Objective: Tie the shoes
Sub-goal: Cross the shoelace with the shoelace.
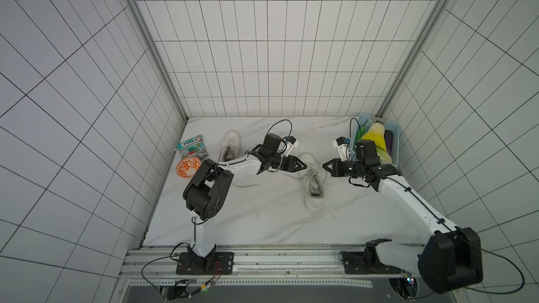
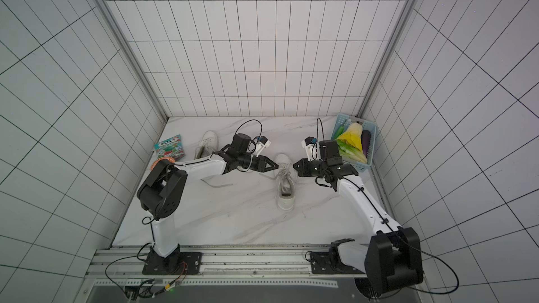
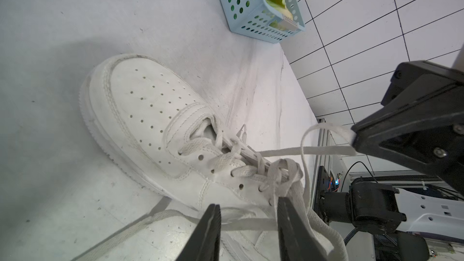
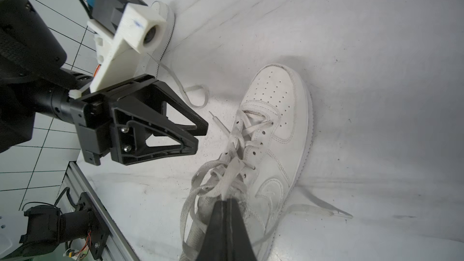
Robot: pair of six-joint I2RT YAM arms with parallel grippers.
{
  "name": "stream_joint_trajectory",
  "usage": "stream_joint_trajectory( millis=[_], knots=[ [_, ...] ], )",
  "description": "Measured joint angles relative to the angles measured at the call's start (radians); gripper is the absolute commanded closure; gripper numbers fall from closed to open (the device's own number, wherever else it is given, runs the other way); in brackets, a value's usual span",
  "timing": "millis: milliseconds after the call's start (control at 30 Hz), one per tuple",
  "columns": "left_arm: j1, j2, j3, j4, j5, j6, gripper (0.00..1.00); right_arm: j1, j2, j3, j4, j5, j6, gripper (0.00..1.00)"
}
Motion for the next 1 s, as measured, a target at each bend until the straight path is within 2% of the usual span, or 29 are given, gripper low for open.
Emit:
stream_joint_trajectory(
  millis=[167,500,733,1000],
  knots=[
    [-0.003,0.054,0.053,-0.006,0.028,-0.011,0.67,0.0,0.0,0.0,-0.002,0.001,0.0,1.0],
    [-0.04,0.075,0.082,-0.037,0.063,-0.003,0.7,0.0,0.0,0.0,-0.009,0.003,0.0,1.0],
    [-0.045,0.075,0.084,-0.058,0.069,0.014,0.82,0.0,0.0,0.0,-0.018,0.008,0.0,1.0],
    [-0.05,0.062,0.084,-0.069,0.086,0.03,1.0,0.0,-0.002,0.0,-0.024,0.018,-0.001,1.0]
  ],
)
